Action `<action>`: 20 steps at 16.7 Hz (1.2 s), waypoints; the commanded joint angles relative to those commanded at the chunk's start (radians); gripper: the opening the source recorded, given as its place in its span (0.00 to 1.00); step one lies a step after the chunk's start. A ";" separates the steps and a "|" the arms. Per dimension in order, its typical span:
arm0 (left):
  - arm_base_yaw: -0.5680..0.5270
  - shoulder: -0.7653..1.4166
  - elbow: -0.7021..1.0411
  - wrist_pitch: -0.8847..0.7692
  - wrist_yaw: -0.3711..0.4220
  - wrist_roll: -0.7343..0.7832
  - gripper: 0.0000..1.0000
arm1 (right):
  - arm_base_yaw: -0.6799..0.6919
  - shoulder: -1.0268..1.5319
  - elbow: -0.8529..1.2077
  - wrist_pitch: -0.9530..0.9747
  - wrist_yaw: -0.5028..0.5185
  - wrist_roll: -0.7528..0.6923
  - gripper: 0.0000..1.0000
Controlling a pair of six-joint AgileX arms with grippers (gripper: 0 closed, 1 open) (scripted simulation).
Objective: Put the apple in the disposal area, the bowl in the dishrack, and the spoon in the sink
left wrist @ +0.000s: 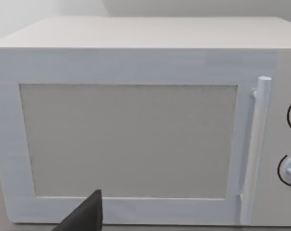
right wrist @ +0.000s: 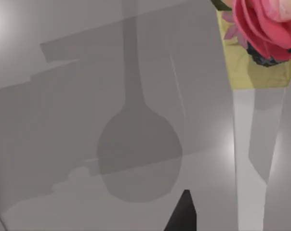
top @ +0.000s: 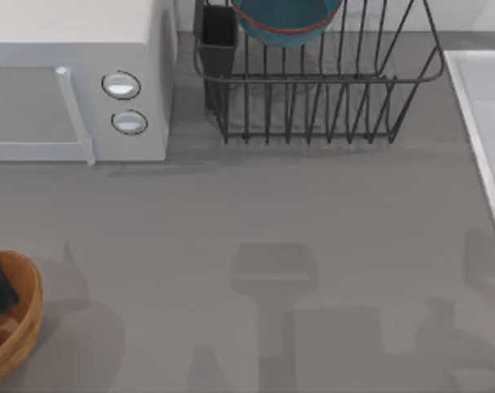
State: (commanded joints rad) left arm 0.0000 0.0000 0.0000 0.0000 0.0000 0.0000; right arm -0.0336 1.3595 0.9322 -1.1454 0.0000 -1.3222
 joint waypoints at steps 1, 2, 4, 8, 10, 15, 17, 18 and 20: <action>0.000 0.000 0.000 0.000 0.000 0.000 1.00 | 0.000 -0.005 0.006 -0.009 0.000 0.001 0.00; 0.000 0.000 0.000 0.000 0.000 0.000 1.00 | 0.000 -0.005 0.006 -0.009 0.000 0.001 0.00; 0.000 0.000 0.000 0.000 0.000 0.000 1.00 | 0.000 -0.005 0.006 -0.009 0.000 0.001 0.00; 0.000 0.000 0.000 0.000 0.000 0.000 1.00 | -0.002 0.027 0.035 -0.020 0.000 -0.004 0.00; 0.000 0.000 0.000 0.000 0.000 0.000 1.00 | -0.008 0.093 0.109 -0.048 0.000 -0.015 0.00; 0.000 0.000 0.000 0.000 0.000 0.000 1.00 | -0.032 0.389 0.474 -0.172 0.001 -0.056 0.00; 0.000 0.000 0.000 0.000 0.000 0.000 1.00 | -0.044 0.538 0.686 -0.235 0.002 -0.070 0.00; 0.000 0.000 0.000 0.000 0.000 0.000 1.00 | -0.050 0.617 0.801 -0.269 0.003 -0.077 0.00; 0.000 0.000 0.000 0.000 0.000 0.000 1.00 | -0.062 0.776 1.034 -0.335 0.005 -0.088 0.00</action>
State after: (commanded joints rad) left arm 0.0000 0.0000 0.0000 0.0000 0.0000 0.0000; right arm -0.0960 2.1359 1.9661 -1.4805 0.0046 -1.4100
